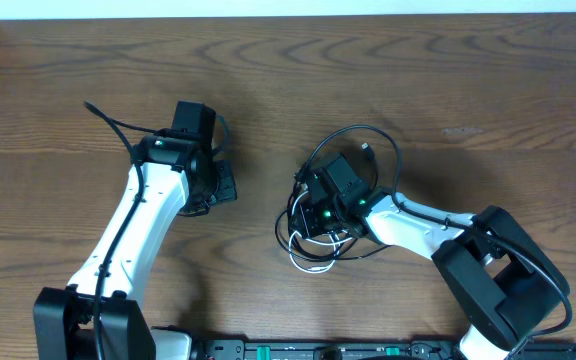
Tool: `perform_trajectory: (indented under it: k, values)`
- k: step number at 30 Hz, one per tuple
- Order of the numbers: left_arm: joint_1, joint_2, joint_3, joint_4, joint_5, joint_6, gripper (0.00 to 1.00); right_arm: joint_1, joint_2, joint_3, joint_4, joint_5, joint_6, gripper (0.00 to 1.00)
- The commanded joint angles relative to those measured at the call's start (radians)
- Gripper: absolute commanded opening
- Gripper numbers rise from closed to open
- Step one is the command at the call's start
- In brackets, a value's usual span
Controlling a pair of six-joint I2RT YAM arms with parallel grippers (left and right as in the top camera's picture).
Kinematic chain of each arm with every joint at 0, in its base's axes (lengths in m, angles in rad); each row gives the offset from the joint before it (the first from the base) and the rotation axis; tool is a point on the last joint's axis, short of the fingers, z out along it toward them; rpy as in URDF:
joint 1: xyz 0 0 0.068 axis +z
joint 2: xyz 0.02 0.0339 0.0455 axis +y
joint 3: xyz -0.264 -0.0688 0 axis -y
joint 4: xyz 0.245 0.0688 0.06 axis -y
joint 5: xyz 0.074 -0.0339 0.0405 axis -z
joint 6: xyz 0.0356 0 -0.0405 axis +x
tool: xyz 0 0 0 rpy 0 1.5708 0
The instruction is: Untangle cables
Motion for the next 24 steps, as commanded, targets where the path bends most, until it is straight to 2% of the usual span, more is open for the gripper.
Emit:
perform_trajectory:
  k: [1, 4, 5, 8, 14, 19, 24]
  values:
    - [0.002, 0.007, -0.005, -0.004, 0.003, -0.013, 0.5, 0.011, 0.01, -0.002, -0.01, 0.003, 0.005, 0.01]
    - [0.002, 0.007, -0.005, -0.004, 0.003, -0.013, 0.5, 0.014, 0.01, -0.002, -0.013, 0.004, 0.005, 0.01]
    - [0.002, 0.007, -0.005, -0.004, 0.003, -0.013, 0.5, 0.016, 0.01, -0.002, -0.017, 0.006, 0.005, 0.09]
    - [0.002, 0.007, -0.005, -0.008, 0.003, -0.013, 0.5, 0.02, 0.01, -0.002, -0.024, 0.006, 0.008, 0.11]
    - [0.002, 0.007, -0.005, -0.018, 0.003, -0.013, 0.5, 0.052, 0.01, -0.002, -0.034, 0.064, 0.008, 0.01]
    - [0.002, 0.007, -0.005, -0.022, 0.006, -0.013, 0.5, 0.055, 0.01, -0.002, -0.003, 0.056, 0.007, 0.01]
    - [0.002, 0.007, -0.005, -0.022, 0.015, -0.013, 0.51, 0.018, -0.017, 0.019, -0.008, -0.038, -0.032, 0.01]
